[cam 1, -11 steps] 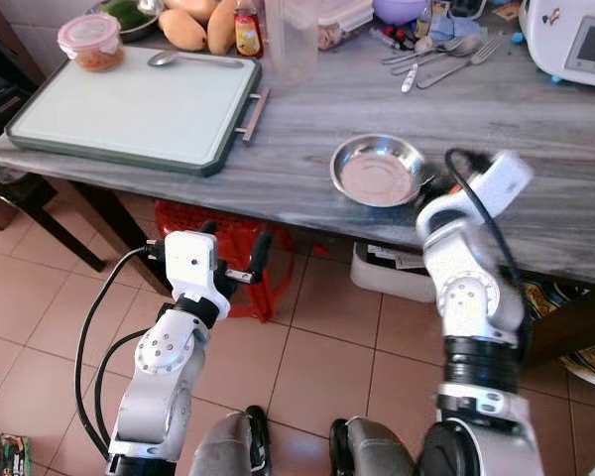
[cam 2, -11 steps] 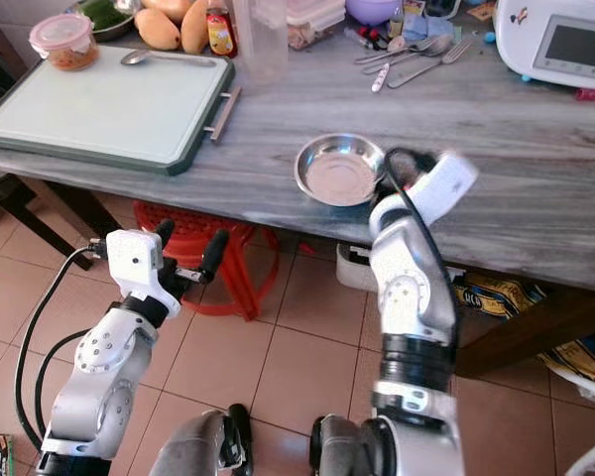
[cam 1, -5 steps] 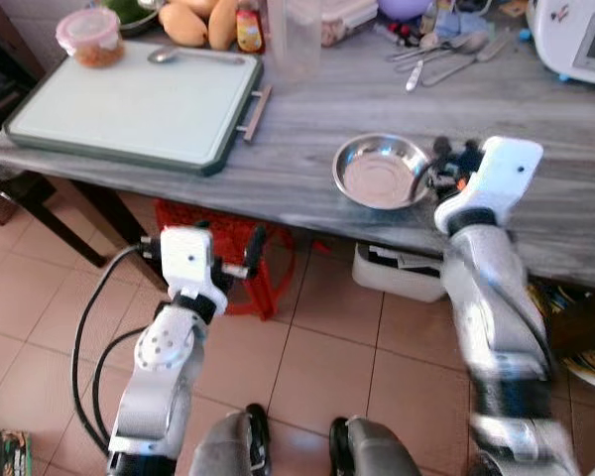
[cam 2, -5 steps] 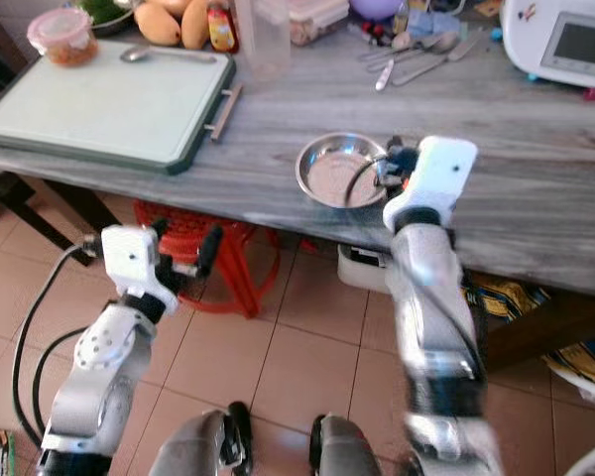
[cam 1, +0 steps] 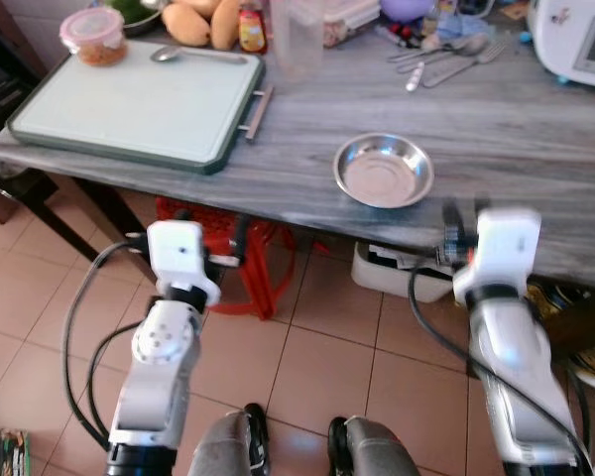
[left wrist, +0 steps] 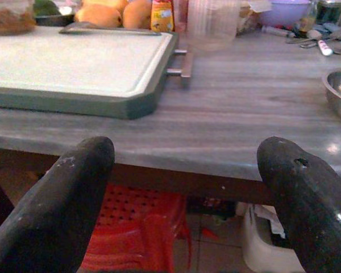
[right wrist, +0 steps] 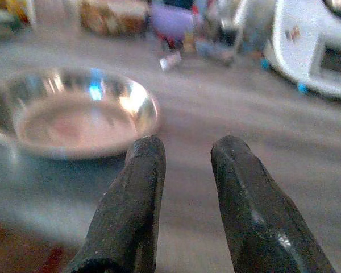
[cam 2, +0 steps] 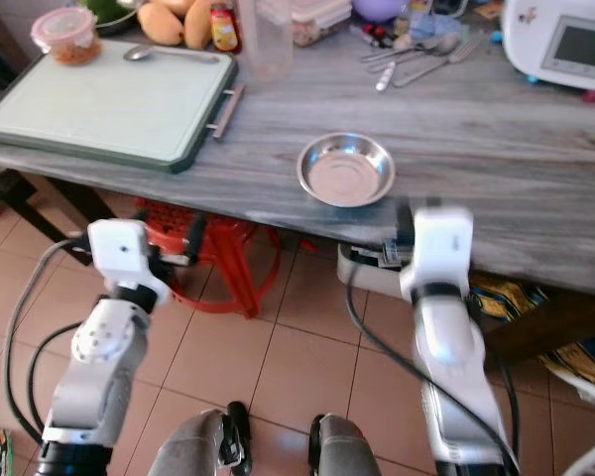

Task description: Setting the table

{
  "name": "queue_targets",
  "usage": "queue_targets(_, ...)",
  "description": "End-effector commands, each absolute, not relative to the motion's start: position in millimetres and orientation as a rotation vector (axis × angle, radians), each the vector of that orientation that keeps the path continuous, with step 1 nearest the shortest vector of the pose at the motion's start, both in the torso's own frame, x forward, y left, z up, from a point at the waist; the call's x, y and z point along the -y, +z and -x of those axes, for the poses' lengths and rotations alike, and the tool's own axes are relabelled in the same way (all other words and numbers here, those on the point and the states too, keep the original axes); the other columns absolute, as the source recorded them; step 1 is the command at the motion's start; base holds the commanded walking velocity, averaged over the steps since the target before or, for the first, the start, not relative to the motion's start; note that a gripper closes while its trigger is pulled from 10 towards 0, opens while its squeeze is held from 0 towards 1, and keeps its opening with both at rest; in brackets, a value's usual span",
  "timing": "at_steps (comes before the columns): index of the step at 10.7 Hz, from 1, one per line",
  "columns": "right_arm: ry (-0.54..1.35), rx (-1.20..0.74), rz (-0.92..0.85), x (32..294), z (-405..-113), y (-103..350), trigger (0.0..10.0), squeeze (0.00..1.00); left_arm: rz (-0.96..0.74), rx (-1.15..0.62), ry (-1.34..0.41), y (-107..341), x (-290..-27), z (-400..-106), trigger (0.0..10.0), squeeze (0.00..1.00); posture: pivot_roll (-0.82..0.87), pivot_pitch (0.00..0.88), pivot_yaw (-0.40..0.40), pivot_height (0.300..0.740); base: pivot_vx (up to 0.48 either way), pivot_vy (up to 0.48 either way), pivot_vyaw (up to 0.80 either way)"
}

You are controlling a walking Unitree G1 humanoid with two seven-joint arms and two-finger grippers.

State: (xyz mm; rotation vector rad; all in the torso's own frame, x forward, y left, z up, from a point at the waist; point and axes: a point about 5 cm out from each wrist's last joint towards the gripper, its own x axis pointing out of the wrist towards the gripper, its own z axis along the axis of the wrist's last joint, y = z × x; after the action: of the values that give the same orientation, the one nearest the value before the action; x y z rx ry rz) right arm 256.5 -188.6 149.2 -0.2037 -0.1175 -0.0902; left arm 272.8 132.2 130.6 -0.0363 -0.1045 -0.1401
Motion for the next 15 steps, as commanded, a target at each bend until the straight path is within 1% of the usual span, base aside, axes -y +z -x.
queue_targets(1,-0.11,0.133,0.189,189,-256,153,10.0,0.0,0.027,0.091,-0.125,127,-134,-272,10.0,0.0,-0.08,0.164,0.034,0.74,-0.255,0.0,0.0)
queue_targets(5,-0.12,0.134,0.158,184,-263,153,10.0,0.0,0.022,0.099,-0.136,128,-133,-275,10.0,0.0,-0.07,0.15,0.042,0.74,-0.281,0.0,0.0)
queue_targets(12,-0.131,0.117,0.121,181,-265,150,10.0,0.0,0.015,0.092,-0.155,126,-131,-274,10.0,0.0,-0.07,0.159,0.044,0.74,-0.318,0.0,0.0)
queue_targets(15,-0.157,0.106,0.15,180,-269,150,10.0,0.0,0.016,0.091,-0.157,125,-130,-273,10.0,0.0,-0.07,0.162,0.043,0.74,-0.305,0.0,0.0)
